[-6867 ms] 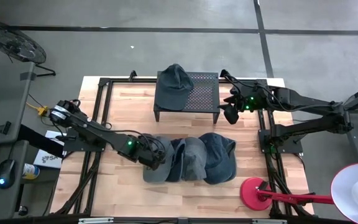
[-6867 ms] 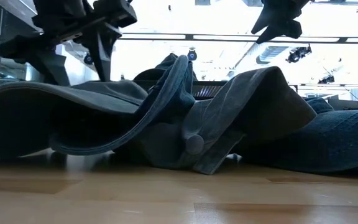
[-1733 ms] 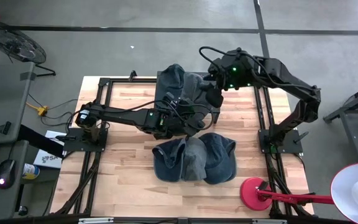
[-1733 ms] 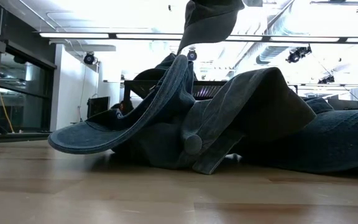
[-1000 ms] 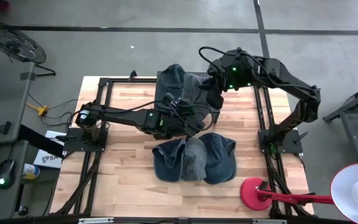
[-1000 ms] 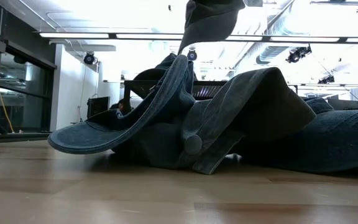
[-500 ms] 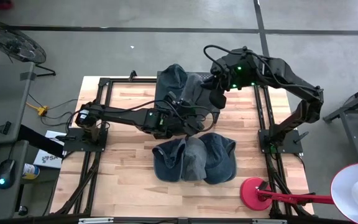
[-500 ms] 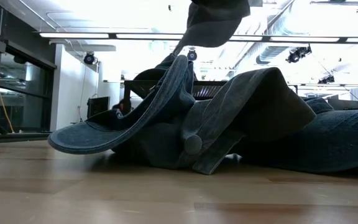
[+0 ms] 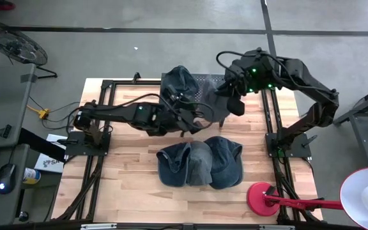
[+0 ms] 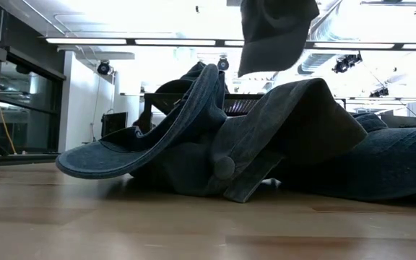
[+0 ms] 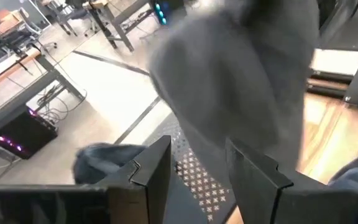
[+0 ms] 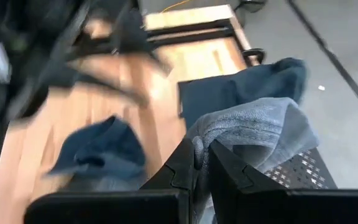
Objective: Pick & Place hat
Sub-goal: Put the left gray cap on the shelf
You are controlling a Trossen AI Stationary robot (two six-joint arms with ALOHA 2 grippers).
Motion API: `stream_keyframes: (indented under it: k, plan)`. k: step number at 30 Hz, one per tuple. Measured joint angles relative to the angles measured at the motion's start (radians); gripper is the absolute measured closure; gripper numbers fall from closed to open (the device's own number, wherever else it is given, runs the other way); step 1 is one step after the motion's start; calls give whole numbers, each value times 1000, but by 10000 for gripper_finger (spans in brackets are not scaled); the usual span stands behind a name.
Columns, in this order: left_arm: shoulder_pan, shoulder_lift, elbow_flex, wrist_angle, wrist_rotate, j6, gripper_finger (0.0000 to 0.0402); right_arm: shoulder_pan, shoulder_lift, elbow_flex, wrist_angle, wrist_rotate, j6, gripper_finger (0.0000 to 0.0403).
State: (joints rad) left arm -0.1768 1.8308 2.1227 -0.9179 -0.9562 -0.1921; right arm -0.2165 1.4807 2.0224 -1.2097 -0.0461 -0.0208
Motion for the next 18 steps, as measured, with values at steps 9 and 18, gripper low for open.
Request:
stream_keyframes:
  k: [9,18]
  plan:
    - [4,-47,51,-101,75,109,253,-29,1,0,-6,-126,-128,385]
    - [65,-127,52,-242,280,138,253,-122,5,0,2,-213,-256,385]
